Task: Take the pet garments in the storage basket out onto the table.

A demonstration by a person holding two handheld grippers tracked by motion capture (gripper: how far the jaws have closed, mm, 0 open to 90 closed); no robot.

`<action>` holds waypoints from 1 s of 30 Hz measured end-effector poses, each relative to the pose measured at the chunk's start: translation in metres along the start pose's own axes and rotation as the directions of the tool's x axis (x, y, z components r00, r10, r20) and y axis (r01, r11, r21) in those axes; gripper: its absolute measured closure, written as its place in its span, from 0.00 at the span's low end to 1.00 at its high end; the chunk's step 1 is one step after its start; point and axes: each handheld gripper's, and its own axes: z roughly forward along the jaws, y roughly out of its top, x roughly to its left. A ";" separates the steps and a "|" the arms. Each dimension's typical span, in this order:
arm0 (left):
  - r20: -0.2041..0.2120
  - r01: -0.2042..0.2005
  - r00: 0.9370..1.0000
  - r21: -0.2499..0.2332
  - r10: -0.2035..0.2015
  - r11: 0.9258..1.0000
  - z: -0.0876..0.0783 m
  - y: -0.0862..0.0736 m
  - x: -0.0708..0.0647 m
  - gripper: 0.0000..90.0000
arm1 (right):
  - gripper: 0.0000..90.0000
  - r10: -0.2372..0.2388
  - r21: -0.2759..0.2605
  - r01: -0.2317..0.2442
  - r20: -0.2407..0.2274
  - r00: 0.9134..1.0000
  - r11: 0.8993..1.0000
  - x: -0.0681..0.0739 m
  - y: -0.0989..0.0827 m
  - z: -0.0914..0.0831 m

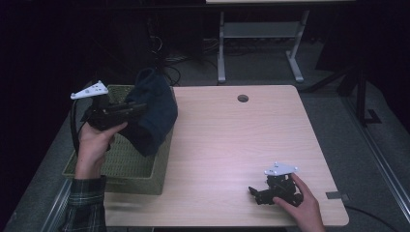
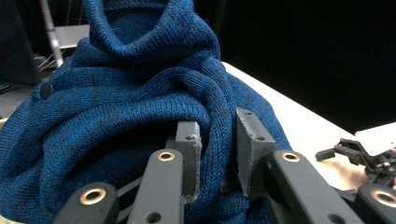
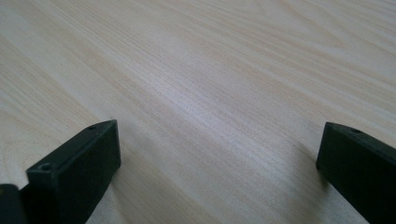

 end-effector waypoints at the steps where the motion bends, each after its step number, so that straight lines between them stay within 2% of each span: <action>1: 0.006 -0.002 1.000 -0.004 0.002 1.000 0.002 0.001 -0.003 0.81 | 0.00 0.000 0.001 0.000 0.000 1.000 1.000 0.000 0.000 0.000; 14: 0.055 -0.044 0.998 -0.002 0.044 0.999 0.033 0.013 -0.034 0.81 | 0.00 0.000 0.000 0.000 0.000 1.000 1.000 0.000 0.000 0.000; 24: 0.106 -0.066 0.992 0.011 0.064 0.998 0.061 0.019 -0.057 0.81 | 0.00 -0.002 0.000 0.002 0.001 1.000 1.000 0.000 0.000 0.000; 30: 0.140 -0.065 0.988 0.017 0.063 0.998 0.081 0.020 -0.068 0.81 | 0.00 -0.002 0.000 0.002 0.001 1.000 1.000 0.000 0.000 0.000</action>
